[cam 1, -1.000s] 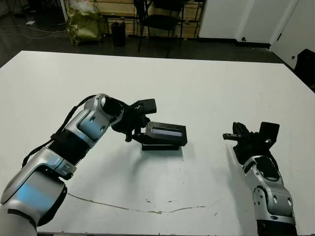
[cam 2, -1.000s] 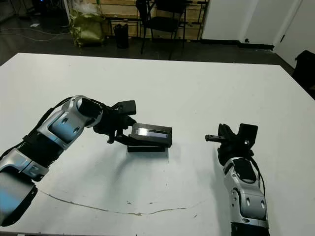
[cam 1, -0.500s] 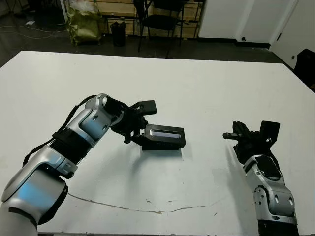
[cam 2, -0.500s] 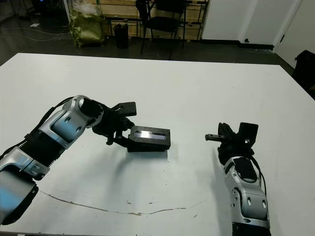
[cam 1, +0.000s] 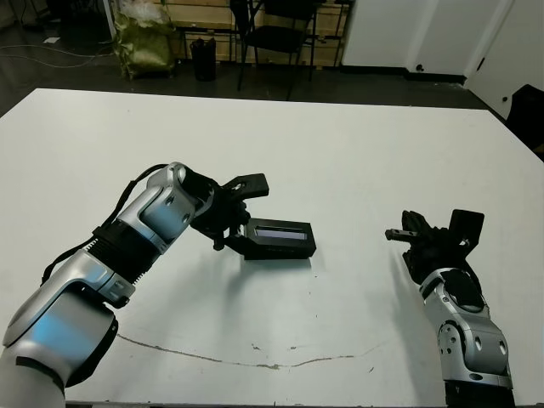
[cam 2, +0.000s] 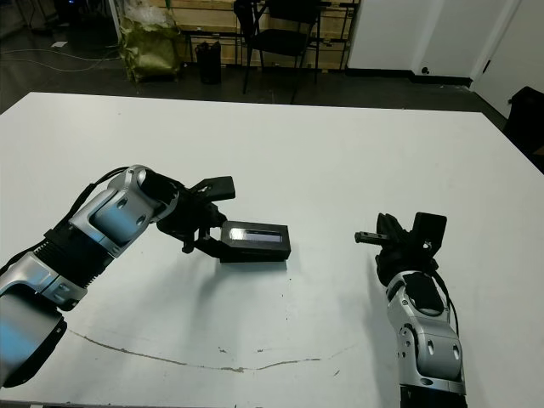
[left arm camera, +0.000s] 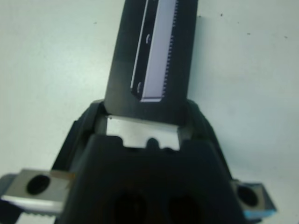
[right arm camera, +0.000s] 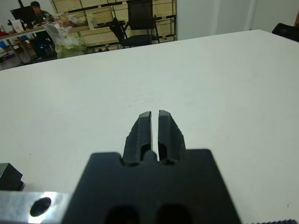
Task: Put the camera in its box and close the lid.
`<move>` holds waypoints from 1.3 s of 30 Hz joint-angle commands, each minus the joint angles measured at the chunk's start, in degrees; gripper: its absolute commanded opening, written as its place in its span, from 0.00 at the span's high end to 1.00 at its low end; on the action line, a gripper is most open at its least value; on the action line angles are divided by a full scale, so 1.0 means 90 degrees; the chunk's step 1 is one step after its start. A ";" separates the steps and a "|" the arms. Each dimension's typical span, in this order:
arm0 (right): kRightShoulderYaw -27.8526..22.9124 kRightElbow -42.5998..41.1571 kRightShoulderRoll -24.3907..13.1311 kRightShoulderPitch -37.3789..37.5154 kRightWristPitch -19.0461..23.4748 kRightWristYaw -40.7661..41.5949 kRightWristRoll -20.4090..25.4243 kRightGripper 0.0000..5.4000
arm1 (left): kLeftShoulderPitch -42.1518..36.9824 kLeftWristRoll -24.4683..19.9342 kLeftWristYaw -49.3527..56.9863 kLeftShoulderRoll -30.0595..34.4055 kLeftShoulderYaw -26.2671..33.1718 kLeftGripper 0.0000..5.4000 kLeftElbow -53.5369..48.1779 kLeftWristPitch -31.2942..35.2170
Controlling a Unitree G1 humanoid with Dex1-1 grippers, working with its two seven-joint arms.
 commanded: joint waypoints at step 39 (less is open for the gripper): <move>-0.0135 0.0324 -0.0087 -0.0028 0.0032 0.0094 0.0039 1.00 | 0.1407 0.0423 0.0545 0.1093 -0.0086 0.00 0.0395 -0.1077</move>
